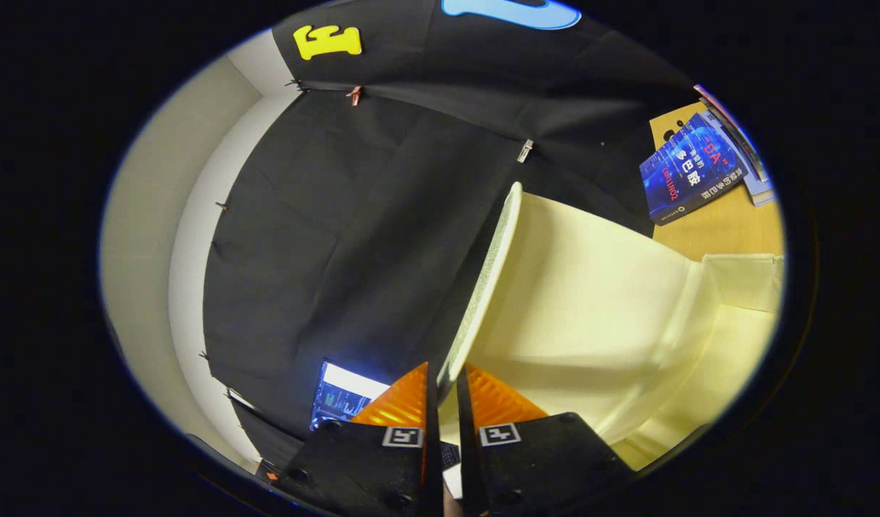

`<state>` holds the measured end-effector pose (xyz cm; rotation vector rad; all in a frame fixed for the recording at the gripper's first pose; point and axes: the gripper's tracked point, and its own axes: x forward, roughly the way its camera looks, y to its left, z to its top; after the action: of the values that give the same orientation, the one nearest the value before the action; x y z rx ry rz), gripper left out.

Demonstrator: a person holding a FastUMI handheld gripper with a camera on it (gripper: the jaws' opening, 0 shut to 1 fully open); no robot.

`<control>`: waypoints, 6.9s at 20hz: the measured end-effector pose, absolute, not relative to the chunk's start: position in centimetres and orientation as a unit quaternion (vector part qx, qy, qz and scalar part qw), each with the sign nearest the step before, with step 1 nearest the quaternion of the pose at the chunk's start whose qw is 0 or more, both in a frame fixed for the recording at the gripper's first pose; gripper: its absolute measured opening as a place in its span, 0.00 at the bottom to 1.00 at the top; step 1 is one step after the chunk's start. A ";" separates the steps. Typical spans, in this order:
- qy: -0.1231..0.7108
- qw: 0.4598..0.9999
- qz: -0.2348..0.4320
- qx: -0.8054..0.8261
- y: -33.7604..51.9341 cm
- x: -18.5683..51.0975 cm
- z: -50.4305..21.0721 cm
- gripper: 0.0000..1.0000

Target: Open the storage box then place both shoes into the box .Put the left shoe in first, then the right shoe, with the right side of both shoes facing outward in a uniform manner.

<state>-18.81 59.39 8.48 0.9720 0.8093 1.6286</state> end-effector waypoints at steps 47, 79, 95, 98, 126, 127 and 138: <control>0.600 0.757 0.202 0.164 19.5 -2.3 -36.2 0.49; 0.581 0.656 0.338 0.345 37.5 -8.9 -6.6 0.12; 0.634 0.648 0.304 0.293 51.8 -12.0 -11.9 0.12; 0.629 0.626 0.335 0.317 53.6 -12.6 -11.2 0.38; 0.596 0.707 0.237 0.299 14.4 -6.1 -22.2 0.97; 0.601 0.717 0.218 0.279 12.0 -5.7 -24.5 0.97; 0.637 0.735 0.171 0.157 7.1 -1.2 -38.3 0.89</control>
<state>-1.18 7.12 -38.34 0.3448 1.4003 0.3757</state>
